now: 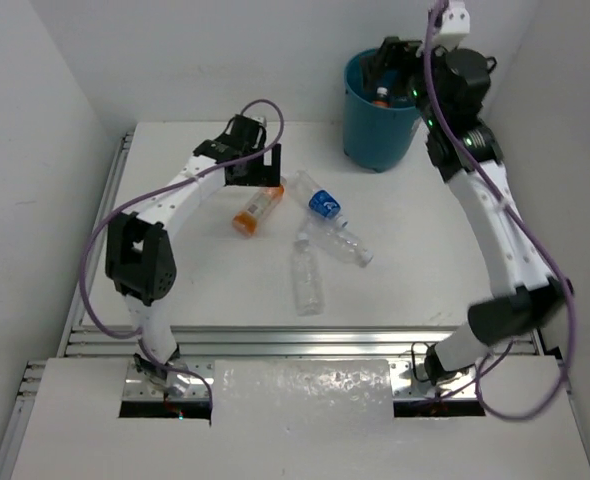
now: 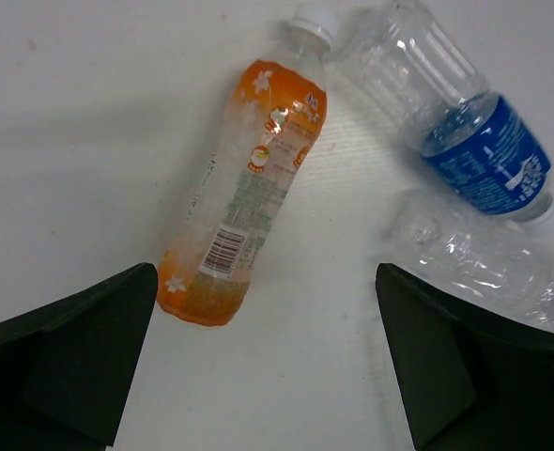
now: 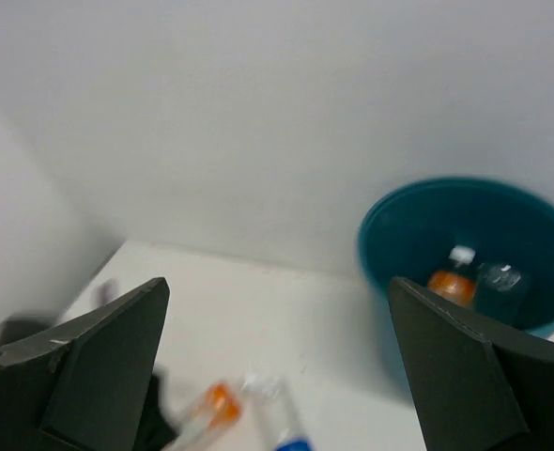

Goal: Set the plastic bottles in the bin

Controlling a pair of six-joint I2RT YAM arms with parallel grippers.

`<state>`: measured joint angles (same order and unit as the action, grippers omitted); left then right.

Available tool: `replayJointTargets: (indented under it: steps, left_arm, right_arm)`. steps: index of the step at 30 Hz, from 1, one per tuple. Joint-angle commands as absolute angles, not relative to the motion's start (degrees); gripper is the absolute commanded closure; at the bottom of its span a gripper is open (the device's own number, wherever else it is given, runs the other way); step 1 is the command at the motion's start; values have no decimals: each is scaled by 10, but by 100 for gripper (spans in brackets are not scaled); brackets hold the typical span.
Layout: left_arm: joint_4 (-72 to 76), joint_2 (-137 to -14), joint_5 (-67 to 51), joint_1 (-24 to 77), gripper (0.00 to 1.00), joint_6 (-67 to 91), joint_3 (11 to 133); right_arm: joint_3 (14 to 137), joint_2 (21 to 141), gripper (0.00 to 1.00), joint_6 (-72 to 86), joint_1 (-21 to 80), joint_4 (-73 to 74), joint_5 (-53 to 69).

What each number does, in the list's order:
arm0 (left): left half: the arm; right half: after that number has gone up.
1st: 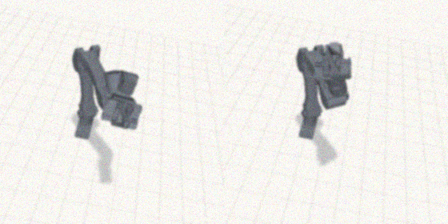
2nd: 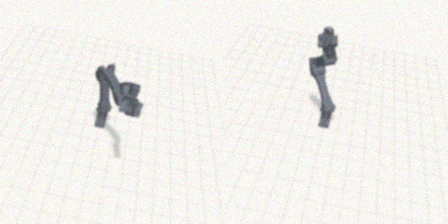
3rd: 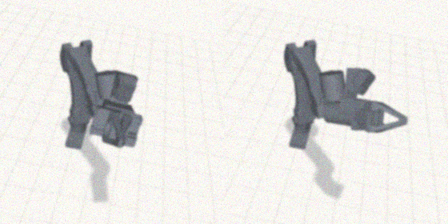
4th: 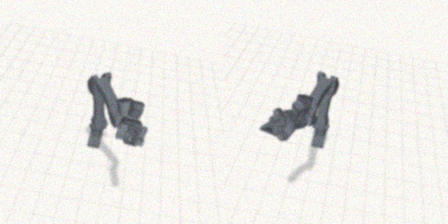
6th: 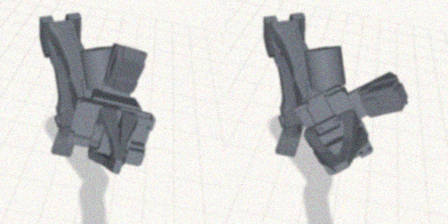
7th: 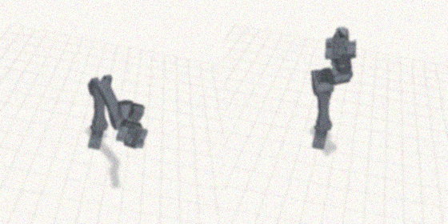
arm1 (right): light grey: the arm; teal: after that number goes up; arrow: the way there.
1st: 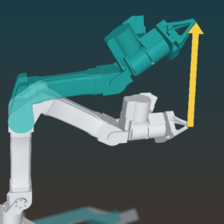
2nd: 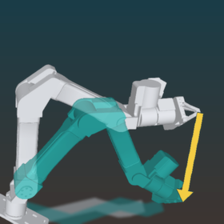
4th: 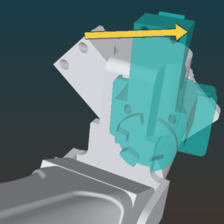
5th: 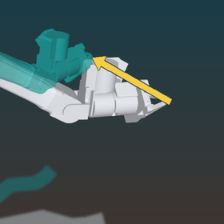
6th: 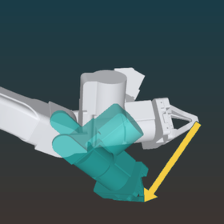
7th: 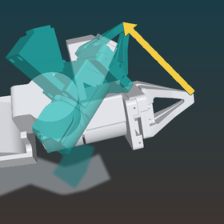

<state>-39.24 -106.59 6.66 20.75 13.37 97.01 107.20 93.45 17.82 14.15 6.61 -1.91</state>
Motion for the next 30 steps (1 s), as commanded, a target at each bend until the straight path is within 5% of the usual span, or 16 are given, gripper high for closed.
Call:
replayJointTargets:
  steps: [1, 4, 10, 13, 14, 16, 20, 24, 30]
  left_arm:
    - [-444, -1112, 19, 208, 0, 97, 1014]
    - [-468, -1163, 29, 208, 1, 99, 1033]
    - [-443, -1235, 83, 203, 9, 141, 1001]
    - [-441, -1243, 92, 202, 56, 160, 1006]
    - [-439, -1225, 117, 201, 90, 168, 1004]
    - [-445, -1201, 160, 200, 100, 190, 998]
    - [-417, -1053, 174, 213, 100, 209, 935]
    - [-294, -887, 45, 255, 100, 187, 768]
    - [-163, -735, -166, 302, 100, 222, 665]
  right_arm:
    - [955, 819, 1, 187, 156, 104, 56]
    - [806, 731, 1, 204, 175, 77, 87]
    - [706, 652, 1, 231, 187, 71, 158]
    - [700, 650, 1, 229, 186, 76, 177]
    - [699, 650, 1, 228, 187, 76, 191]
    - [687, 652, 1, 238, 187, 65, 213]
    - [640, 666, 1, 341, 187, -24, 313]
    - [579, 697, 1, 494, 192, -230, 395]
    - [635, 750, 1, 464, 239, -192, 308]
